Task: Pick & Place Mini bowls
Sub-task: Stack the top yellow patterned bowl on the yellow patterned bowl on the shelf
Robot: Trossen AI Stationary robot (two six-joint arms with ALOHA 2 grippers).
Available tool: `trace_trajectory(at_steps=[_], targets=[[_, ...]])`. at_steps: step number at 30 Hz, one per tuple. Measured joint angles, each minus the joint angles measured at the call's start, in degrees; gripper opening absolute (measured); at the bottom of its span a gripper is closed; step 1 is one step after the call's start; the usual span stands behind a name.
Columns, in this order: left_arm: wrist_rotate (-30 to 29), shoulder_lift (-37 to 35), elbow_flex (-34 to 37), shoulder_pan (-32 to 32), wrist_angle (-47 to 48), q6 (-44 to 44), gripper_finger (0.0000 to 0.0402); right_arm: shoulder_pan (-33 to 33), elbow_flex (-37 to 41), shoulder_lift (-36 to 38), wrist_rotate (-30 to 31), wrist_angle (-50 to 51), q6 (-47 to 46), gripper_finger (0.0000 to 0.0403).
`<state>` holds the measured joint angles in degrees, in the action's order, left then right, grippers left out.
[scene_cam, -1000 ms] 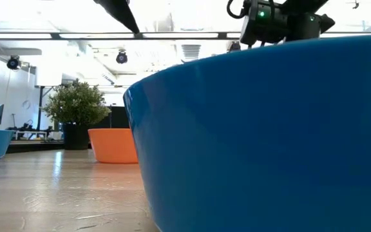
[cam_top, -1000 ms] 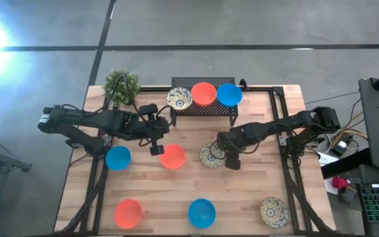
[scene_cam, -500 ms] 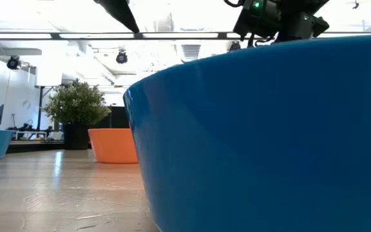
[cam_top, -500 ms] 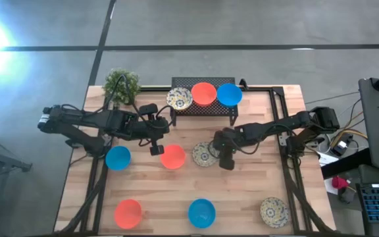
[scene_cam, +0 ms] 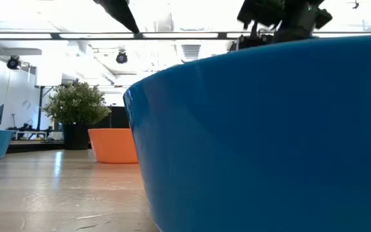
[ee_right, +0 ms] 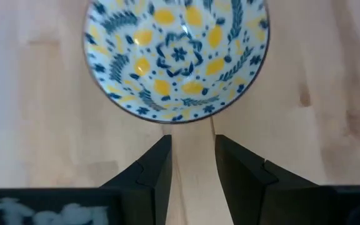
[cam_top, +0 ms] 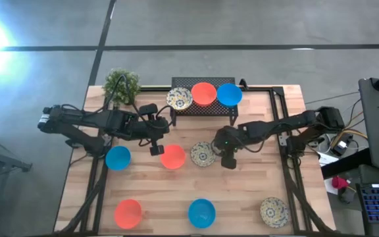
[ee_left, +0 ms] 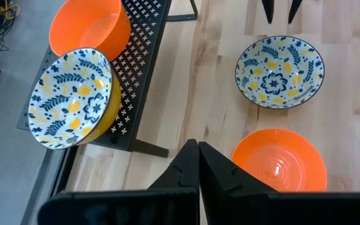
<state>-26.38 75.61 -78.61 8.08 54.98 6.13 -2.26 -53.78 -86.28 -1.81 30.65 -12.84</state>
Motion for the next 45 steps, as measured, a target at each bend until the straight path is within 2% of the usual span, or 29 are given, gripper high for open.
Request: trace_trajectory(at_steps=[14, 20, 24, 36, 45], targets=[[1.9, 1.6, 0.1, 0.0, -1.8, 0.1, 0.0000, -0.1, -2.2, 20.8, 0.0, 3.3, 1.1, 0.0111], [2.0, 2.6, 0.2, 0.0, -3.5, -0.1, 0.0000, -0.1, -2.1, 26.5, 0.0, 3.5, 1.1, 0.0110], [2.1, 2.9, 0.2, 0.0, -4.0, -0.2, 0.0017, -0.1, -2.0, 28.1, 0.0, 3.8, 1.0, 0.0111], [1.8, 2.9, 0.4, 0.0, -7.6, 1.1, 0.0105, -0.1, -1.9, 27.3, 0.0, 6.2, 1.0, 0.0111], [2.3, 3.0, 7.2, 0.0, -15.1, 2.3, 0.0128, -0.1, -1.9, 27.0, 0.0, 6.6, 1.0, 0.0111]])
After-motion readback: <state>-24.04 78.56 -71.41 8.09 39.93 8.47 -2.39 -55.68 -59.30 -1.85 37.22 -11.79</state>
